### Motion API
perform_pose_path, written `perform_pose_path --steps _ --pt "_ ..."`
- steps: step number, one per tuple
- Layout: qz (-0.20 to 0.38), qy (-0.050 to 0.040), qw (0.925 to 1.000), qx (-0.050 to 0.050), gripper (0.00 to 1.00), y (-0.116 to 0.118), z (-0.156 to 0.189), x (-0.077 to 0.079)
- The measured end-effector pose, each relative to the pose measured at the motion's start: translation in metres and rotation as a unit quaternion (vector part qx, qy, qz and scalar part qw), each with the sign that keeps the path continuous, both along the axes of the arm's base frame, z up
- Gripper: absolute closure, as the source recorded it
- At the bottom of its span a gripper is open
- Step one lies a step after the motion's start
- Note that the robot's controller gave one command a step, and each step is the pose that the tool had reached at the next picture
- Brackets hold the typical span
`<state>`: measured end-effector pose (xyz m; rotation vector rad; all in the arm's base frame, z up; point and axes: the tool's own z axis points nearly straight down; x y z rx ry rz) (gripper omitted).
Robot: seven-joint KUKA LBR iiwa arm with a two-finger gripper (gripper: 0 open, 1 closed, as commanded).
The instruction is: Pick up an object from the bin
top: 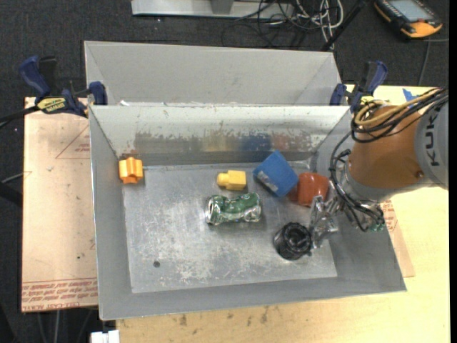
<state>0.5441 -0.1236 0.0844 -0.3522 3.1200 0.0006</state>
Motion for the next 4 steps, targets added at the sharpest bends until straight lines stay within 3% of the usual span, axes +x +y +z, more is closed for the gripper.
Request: perform_pose_path --steps 1,2,3,4 --pt "0.001 0.0 1.0 0.0 0.0 0.001 0.0 0.0" --pt "0.001 0.0 1.0 0.0 0.0 0.001 0.0 0.0" --pt "0.0 -0.0042 1.0 0.0 1.0 0.088 -0.006 -0.022" --pt "0.0 -0.0043 1.0 0.0 1.0 0.088 -0.006 -0.022"
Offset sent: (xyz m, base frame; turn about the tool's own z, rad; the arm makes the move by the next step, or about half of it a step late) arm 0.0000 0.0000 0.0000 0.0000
